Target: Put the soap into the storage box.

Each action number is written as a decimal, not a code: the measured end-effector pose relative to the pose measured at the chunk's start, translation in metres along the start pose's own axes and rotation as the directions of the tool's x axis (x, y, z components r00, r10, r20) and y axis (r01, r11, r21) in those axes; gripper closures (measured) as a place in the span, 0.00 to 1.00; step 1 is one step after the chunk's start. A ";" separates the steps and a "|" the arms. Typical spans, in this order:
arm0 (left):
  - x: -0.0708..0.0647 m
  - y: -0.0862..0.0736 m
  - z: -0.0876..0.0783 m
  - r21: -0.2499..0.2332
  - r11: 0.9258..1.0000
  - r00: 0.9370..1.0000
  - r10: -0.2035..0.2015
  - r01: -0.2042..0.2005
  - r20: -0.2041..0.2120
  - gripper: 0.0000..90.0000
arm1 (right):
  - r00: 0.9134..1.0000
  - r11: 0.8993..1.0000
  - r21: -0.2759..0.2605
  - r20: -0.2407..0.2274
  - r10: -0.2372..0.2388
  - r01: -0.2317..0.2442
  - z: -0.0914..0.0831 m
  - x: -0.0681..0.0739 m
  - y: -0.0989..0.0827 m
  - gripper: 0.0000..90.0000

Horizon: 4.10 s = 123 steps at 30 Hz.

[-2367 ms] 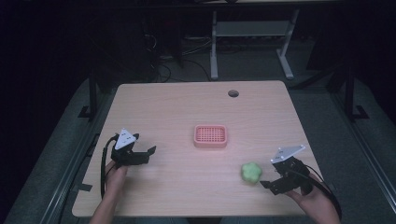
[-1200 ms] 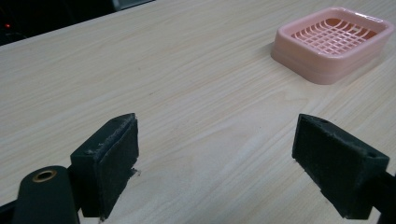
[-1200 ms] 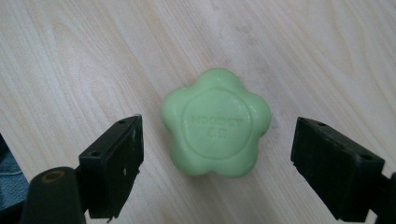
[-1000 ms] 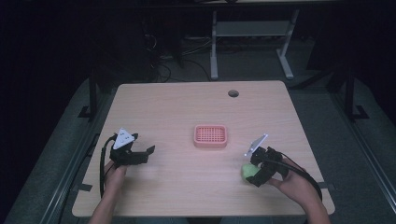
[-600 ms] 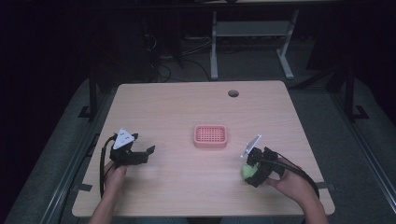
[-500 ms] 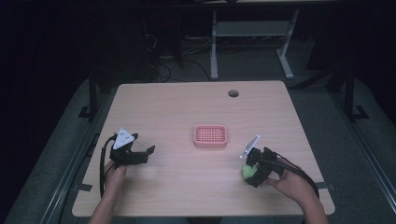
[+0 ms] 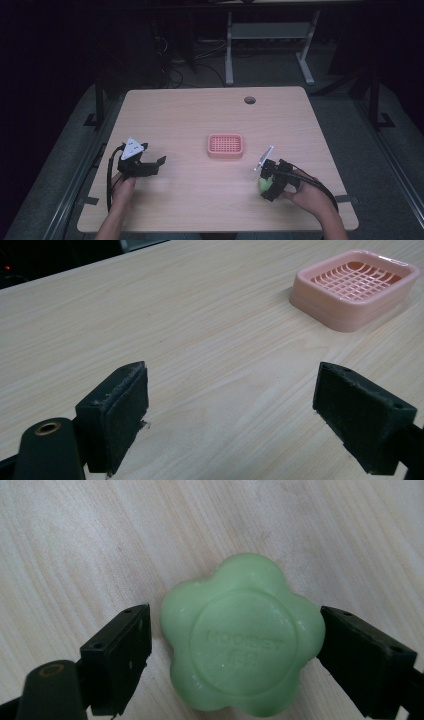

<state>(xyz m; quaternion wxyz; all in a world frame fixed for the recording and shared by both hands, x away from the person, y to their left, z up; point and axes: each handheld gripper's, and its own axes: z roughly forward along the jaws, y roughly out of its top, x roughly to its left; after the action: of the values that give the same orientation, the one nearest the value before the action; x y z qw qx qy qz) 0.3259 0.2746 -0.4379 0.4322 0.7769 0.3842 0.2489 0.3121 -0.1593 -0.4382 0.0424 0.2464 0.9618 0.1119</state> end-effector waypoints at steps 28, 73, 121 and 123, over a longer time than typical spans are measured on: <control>0.000 0.000 0.000 -0.003 1.000 1.000 -0.001 0.001 0.002 0.16 | 0.999 0.999 0.030 0.019 -0.033 0.032 0.003 0.000 0.003 0.26; 0.000 0.000 0.000 -0.004 1.000 1.000 -0.010 0.010 0.003 0.16 | 1.000 0.996 -0.086 0.007 -0.005 0.005 -0.032 -0.019 0.012 0.28; 0.001 -0.001 0.000 -0.004 1.000 1.000 -0.022 0.022 0.001 0.16 | 0.999 0.991 -0.125 -0.016 -0.043 0.041 -0.040 -0.049 0.092 0.29; 0.001 -0.001 0.000 -0.003 1.000 1.000 -0.022 0.022 0.002 0.16 | 0.999 0.991 -0.130 -0.015 -0.047 0.045 -0.040 -0.050 0.094 0.29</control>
<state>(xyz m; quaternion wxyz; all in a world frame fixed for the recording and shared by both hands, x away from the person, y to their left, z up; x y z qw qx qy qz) 0.3265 0.2753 -0.4386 0.4364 0.7722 0.3921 0.2440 0.3937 -0.1110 -0.3758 0.0521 0.2200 0.9582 0.1752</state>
